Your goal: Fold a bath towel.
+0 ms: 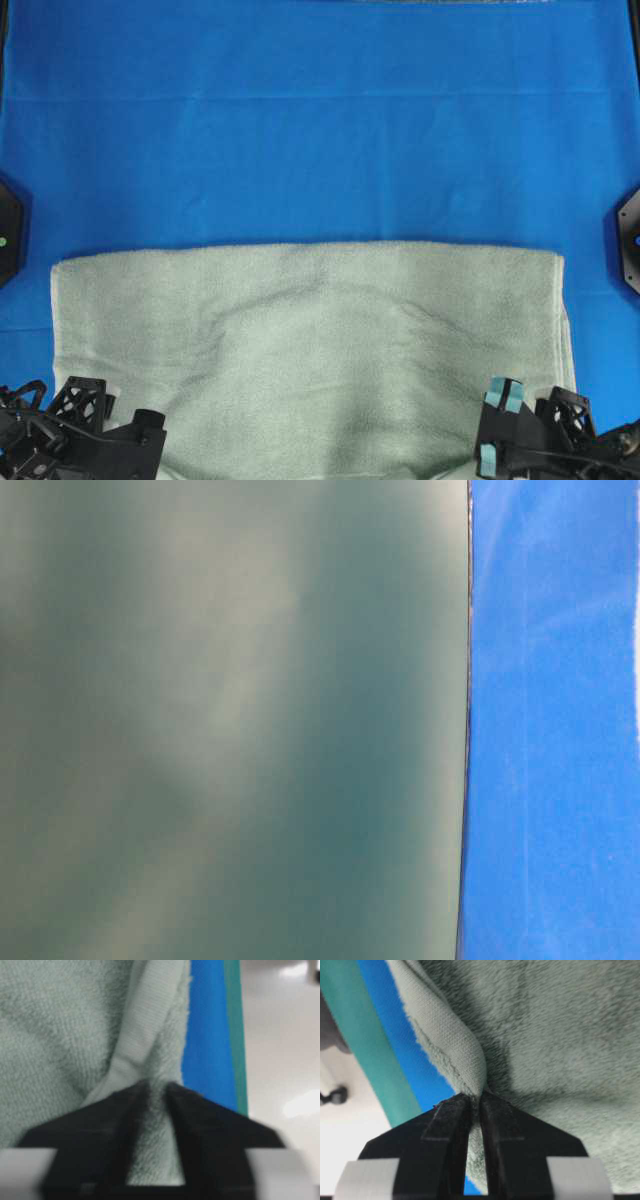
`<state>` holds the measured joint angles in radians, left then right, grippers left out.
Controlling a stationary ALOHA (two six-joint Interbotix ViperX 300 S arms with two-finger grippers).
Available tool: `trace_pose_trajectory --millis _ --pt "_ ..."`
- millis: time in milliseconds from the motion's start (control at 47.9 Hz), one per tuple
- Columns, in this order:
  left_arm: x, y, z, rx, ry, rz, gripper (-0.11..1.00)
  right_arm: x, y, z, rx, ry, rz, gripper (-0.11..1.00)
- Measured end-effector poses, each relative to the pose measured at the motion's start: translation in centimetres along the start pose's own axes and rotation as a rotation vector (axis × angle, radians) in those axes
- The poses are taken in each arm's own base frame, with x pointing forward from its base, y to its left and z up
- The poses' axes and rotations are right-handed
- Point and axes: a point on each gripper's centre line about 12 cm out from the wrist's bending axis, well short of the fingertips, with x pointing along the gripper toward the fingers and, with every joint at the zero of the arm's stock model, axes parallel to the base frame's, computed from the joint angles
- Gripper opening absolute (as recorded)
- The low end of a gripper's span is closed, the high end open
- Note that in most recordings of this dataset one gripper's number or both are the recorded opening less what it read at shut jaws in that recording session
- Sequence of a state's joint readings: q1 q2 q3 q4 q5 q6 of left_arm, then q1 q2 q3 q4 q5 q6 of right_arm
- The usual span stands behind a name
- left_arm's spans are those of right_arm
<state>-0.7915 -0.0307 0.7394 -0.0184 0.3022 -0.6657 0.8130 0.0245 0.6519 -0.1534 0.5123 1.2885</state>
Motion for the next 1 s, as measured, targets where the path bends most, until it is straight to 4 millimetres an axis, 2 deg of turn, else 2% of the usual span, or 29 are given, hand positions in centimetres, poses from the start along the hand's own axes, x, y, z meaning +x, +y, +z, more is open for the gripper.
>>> trace_pose_trajectory --millis 63,146,188,229,313,396,501,563,709,834,897,1001 --pt "-0.1 0.1 0.3 -0.001 -0.004 0.002 0.55 -0.2 -0.5 0.2 0.006 0.003 -0.029 0.31" --pt "-0.7 -0.1 0.9 0.004 -0.012 0.0 0.77 -1.6 -1.1 0.9 0.008 -0.006 -0.065 0.55" --pt "-1.4 -0.1 1.5 0.001 -0.016 0.003 0.83 -2.6 -1.4 1.3 0.004 -0.019 -0.08 0.64" --pt "-2.3 0.0 2.1 -0.003 -0.019 0.011 0.84 -3.8 -1.7 1.7 -0.003 -0.036 -0.094 0.68" --pt "-4.8 0.5 3.3 0.014 -0.026 0.035 0.78 -6.6 -2.6 2.7 -0.021 -0.089 -0.122 0.62" --pt "-7.2 1.4 3.9 0.048 -0.033 0.062 0.77 -9.5 -3.9 3.7 -0.027 -0.152 -0.144 0.64" --pt "-9.9 3.6 4.4 0.076 -0.063 0.103 0.78 -11.3 -6.7 4.5 -0.014 -0.201 -0.205 0.65" --pt "-10.8 5.5 4.5 0.065 -0.084 0.137 0.78 -12.0 -8.9 5.0 0.001 -0.224 -0.243 0.64" --pt "-12.2 11.3 3.9 -0.035 -0.11 0.237 0.78 -12.2 -14.3 5.9 0.037 -0.229 -0.331 0.65" --pt "-11.8 15.4 2.2 -0.106 -0.089 0.31 0.78 -11.2 -17.5 6.1 0.031 -0.194 -0.362 0.65" --pt "-11.4 16.8 1.6 -0.129 -0.091 0.33 0.78 -10.5 -18.5 6.2 0.036 -0.186 -0.343 0.65" --pt "-10.5 18.0 0.9 -0.137 -0.106 0.339 0.78 -9.3 -19.9 6.4 0.047 -0.173 -0.318 0.65"
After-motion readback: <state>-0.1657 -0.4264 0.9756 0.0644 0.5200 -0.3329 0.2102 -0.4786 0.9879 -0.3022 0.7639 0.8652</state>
